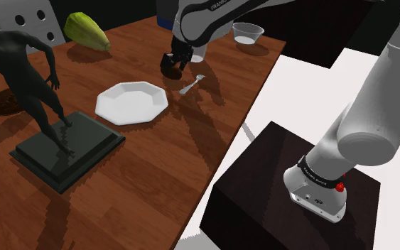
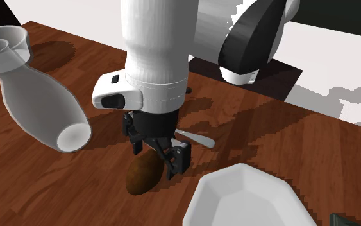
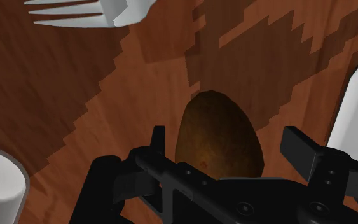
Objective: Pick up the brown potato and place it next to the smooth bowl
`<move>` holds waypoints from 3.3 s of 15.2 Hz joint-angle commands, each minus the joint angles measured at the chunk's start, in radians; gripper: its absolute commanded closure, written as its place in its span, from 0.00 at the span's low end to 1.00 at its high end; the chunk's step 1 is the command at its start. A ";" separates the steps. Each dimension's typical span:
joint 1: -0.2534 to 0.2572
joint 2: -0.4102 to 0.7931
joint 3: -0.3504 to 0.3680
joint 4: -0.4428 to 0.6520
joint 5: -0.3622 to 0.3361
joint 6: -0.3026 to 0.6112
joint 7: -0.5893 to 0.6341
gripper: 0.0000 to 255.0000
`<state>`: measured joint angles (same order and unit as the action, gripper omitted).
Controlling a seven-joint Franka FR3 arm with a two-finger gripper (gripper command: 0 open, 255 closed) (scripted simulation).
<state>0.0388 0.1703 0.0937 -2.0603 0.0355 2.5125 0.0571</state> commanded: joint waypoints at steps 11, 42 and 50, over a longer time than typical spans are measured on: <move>-0.001 0.017 -0.001 0.004 0.000 0.013 -0.003 1.00; -0.005 -0.103 -0.001 0.186 0.004 -0.288 0.003 1.00; -0.042 -0.137 -0.032 0.211 0.030 -0.351 -0.074 1.00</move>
<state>0.0075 0.0433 0.0707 -1.8421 0.0581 2.1657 0.0067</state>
